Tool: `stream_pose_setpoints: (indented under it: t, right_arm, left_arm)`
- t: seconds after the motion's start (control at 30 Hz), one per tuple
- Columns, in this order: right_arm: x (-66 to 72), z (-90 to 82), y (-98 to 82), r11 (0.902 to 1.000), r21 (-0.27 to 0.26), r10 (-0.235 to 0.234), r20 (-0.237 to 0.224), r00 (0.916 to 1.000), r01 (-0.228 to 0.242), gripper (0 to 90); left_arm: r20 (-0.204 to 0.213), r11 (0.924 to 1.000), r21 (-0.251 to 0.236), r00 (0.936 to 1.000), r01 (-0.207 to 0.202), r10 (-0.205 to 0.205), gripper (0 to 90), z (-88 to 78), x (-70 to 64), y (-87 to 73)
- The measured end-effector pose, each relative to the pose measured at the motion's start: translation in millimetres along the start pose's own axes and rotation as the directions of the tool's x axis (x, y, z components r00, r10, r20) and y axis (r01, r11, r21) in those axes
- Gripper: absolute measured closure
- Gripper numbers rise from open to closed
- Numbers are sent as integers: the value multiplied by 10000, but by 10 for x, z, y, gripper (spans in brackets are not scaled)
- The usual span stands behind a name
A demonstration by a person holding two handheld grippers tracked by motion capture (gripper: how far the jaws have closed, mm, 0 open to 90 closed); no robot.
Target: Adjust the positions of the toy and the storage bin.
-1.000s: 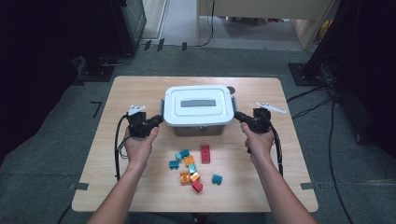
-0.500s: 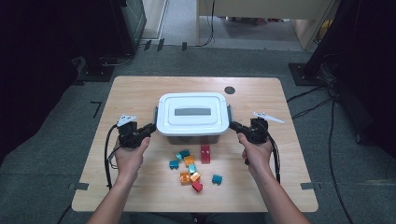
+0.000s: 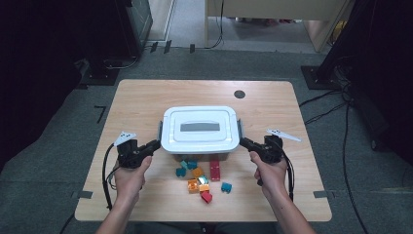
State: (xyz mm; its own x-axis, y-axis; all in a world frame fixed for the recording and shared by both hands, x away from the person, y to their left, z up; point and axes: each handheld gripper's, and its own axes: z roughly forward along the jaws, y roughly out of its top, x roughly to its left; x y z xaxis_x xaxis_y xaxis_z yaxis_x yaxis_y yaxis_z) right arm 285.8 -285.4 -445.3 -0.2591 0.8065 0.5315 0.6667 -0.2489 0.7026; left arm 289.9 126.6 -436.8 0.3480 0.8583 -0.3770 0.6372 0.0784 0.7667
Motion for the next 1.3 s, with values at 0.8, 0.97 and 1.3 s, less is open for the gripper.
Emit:
stream_pose_setpoints:
  t: [0.8,0.97,1.3]
  right_arm:
    - [-28,-242,-610,9925,232,-1217,980,9877,1200,473]
    - [119,10,-730,9843,611,-1689,556,9841,1655,511]
    - [175,226,-770,9719,448,-2296,-342,9727,2310,505]
  left_arm:
    - [-622,9982,-291,9968,-531,512,454,-330,45,-630]
    - [-111,9928,625,9946,-1019,1028,472,-16,-159,-784]
    - [-98,9953,316,9957,-913,917,445,210,-252,-637]
